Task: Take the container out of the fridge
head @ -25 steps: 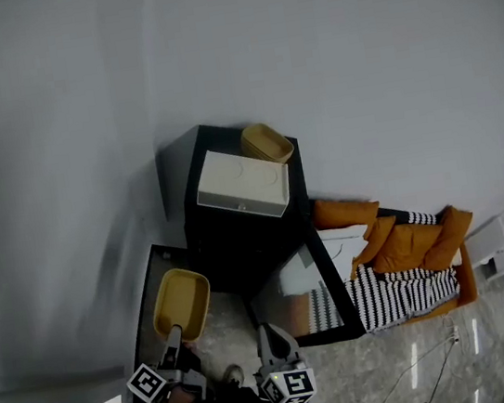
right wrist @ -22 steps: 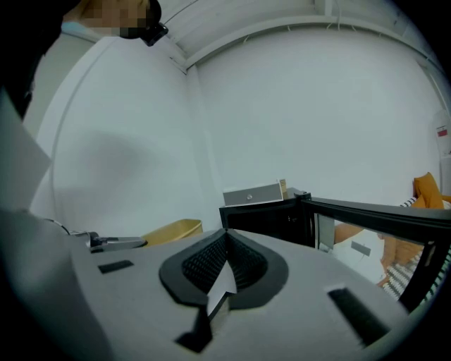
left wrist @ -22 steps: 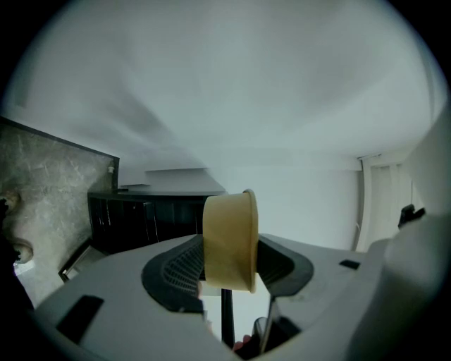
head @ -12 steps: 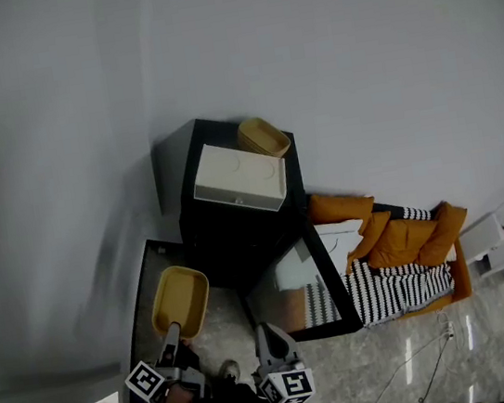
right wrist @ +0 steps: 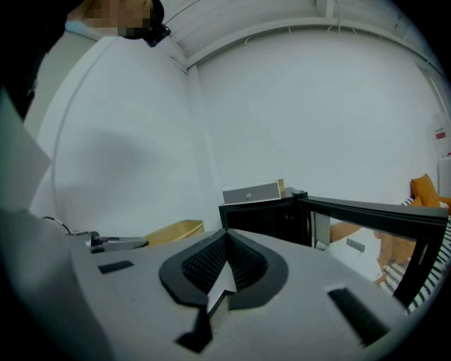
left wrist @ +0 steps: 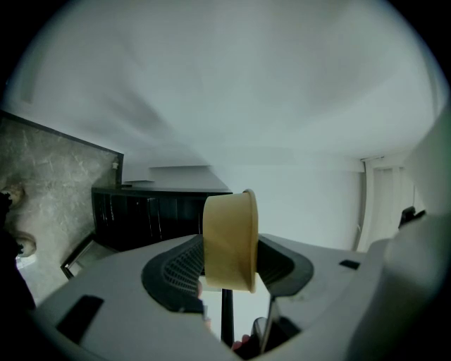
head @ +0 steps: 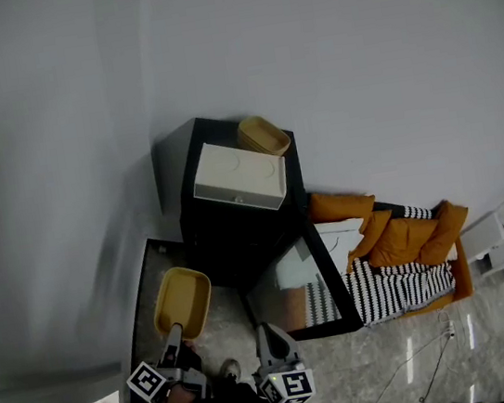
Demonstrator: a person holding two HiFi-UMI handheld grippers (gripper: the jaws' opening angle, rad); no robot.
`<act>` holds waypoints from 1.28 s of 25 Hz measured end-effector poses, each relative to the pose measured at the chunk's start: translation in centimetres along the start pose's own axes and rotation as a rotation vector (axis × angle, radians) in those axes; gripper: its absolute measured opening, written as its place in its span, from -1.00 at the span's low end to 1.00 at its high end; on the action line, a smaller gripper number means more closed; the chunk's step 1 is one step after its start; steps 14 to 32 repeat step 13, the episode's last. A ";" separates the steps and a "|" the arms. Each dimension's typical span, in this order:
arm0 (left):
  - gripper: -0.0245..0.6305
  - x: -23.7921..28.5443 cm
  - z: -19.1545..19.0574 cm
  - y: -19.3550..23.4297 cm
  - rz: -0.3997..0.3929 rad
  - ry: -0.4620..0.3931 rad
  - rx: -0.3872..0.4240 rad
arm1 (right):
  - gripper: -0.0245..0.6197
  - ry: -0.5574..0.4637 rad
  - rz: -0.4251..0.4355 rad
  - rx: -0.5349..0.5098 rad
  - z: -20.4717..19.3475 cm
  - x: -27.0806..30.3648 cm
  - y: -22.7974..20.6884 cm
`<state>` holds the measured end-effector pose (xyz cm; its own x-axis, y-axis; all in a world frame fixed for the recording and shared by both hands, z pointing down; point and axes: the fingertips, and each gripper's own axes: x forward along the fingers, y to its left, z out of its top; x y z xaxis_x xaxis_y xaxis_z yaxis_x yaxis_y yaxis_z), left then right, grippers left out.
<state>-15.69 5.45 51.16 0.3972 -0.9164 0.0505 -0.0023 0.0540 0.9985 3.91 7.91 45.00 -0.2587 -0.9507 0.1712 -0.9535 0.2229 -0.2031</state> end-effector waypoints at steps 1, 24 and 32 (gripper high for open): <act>-0.30 0.0 0.0 0.0 -0.001 0.001 0.001 | -0.92 0.001 -0.001 0.000 0.0 0.0 -0.1; -0.30 0.4 0.0 0.1 -0.006 -0.011 -0.020 | -0.92 -0.010 0.013 -0.006 0.6 0.7 -0.2; -0.30 0.4 0.0 0.1 -0.006 -0.011 -0.020 | -0.92 -0.010 0.013 -0.006 0.6 0.7 -0.2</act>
